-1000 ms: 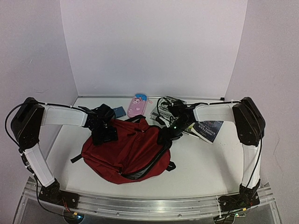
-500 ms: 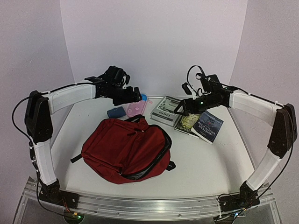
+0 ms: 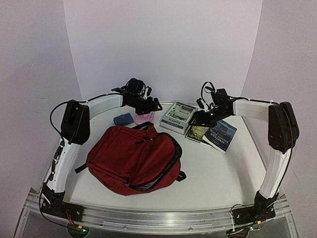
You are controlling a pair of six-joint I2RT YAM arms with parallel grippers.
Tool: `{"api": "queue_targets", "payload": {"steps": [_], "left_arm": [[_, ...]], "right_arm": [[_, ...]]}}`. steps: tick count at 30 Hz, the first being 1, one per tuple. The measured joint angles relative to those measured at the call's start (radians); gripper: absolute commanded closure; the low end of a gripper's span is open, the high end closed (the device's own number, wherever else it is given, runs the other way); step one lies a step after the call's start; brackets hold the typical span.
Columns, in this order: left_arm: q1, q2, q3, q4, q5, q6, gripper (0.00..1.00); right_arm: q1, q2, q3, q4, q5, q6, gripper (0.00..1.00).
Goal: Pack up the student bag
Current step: Pick up the book from the center of the board.
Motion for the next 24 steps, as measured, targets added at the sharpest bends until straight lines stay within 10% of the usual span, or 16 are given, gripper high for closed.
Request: {"api": "queue_targets", "payload": {"steps": [24], "left_arm": [[0.0, 0.259, 0.205, 0.002, 0.125, -0.076, 0.34]], "right_arm": [[0.006, 0.25, 0.143, 0.13, -0.016, 0.14, 0.28]]}}
